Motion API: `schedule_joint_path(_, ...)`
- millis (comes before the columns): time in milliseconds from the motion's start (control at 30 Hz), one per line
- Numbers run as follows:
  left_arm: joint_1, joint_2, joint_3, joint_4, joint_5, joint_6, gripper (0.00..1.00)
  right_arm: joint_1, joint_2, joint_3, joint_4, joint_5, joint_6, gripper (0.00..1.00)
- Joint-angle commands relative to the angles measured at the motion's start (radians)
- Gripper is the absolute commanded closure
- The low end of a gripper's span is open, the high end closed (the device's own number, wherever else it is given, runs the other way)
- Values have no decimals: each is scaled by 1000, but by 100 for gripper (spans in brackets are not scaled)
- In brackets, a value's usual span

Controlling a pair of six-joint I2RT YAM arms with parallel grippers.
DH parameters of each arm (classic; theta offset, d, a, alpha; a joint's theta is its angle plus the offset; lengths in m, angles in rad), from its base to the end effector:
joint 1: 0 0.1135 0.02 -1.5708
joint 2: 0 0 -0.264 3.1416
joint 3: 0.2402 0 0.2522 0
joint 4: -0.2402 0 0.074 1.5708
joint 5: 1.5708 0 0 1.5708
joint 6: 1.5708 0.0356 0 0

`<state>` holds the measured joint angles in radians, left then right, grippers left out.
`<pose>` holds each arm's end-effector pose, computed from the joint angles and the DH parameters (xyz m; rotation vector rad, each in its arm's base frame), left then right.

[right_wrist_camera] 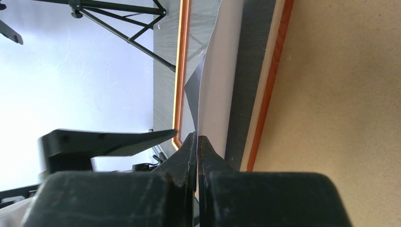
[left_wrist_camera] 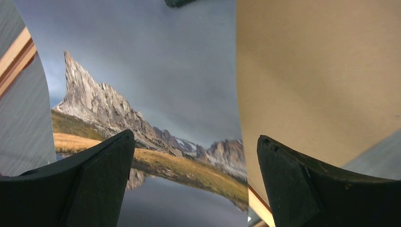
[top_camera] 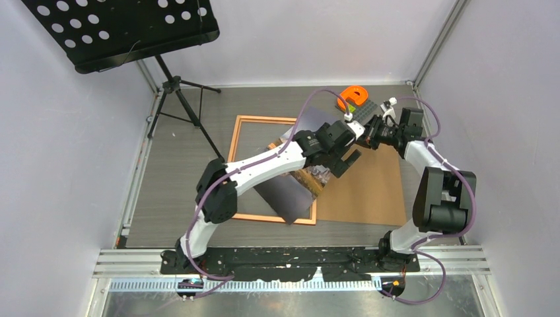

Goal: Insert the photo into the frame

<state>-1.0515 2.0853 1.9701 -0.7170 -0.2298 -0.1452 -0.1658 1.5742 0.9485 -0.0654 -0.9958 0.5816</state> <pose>0.2419 -0.4069 0.2944 0.9513 2.1976 -0.2935 0.3270 -0.0244 0.2232 0.2710 2.1869 1.3429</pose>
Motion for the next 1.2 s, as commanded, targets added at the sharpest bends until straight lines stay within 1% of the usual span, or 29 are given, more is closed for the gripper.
schedule_joint_path(0, -16, 33, 55, 12, -98, 26, 0, -10, -78, -9, 53, -1, 57, 94)
schedule_joint_path(200, -56, 101, 94, 21, -160, 61, 0, -16, -86, -11, 46, -10, 65, 94)
schedule_joint_path(400, -64, 133, 98, 34, -192, 75, 1, -20, -88, -13, 44, -11, 64, 94)
schedule_joint_path(733, -102, 169, 86, 71, -308, 134, 15, -29, -99, -19, 41, -11, 52, 94)
schedule_joint_path(833, -104, 168, 79, 82, -326, 141, 24, -33, -99, -18, 30, -8, 44, 94)
schedule_joint_path(1167, -108, 149, 33, 131, -365, 201, 61, -35, -100, -15, 6, 0, 20, 94)
